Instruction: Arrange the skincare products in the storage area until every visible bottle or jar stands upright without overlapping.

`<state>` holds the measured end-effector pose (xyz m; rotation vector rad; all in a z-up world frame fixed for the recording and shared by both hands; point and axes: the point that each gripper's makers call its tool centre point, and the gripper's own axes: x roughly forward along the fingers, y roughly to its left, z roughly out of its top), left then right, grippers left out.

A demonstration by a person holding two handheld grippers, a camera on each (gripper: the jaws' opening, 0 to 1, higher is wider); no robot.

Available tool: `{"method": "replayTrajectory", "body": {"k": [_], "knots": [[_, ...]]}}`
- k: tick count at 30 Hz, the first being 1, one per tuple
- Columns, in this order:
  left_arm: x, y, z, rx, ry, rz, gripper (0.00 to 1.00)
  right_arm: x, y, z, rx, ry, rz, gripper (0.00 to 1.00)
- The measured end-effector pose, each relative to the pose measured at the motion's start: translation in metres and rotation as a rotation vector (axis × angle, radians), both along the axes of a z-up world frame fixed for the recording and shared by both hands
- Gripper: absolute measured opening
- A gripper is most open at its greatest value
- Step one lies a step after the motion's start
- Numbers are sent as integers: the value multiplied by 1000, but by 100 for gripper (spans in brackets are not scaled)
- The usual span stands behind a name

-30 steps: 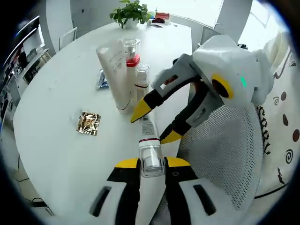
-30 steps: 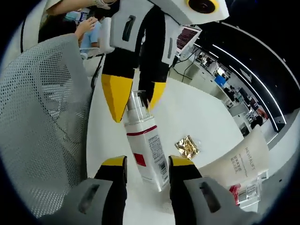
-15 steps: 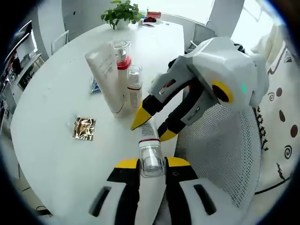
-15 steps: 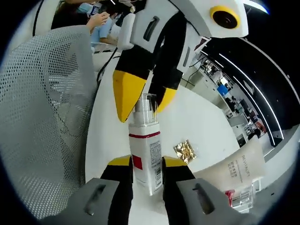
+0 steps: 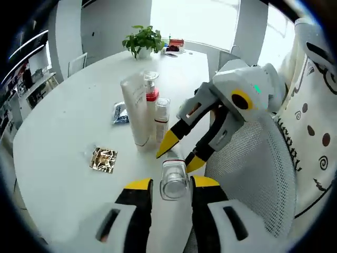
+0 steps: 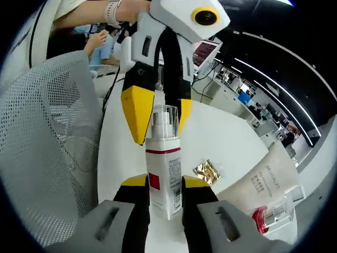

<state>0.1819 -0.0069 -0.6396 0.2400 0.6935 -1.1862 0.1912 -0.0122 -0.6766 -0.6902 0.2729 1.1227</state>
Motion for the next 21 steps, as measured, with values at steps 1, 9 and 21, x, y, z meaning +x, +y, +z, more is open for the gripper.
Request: {"method": "replayTrajectory", "body": {"k": [1, 9, 21], "knots": [[2, -2, 4, -39, -6, 20, 34, 0, 2, 3, 31, 20, -11, 22], [19, -7, 16, -227, -11, 192, 22, 3, 5, 20, 232, 158, -70, 22], [27, -25, 28, -339, -56, 249, 18, 6, 4, 29, 375, 285, -127, 22]]}}
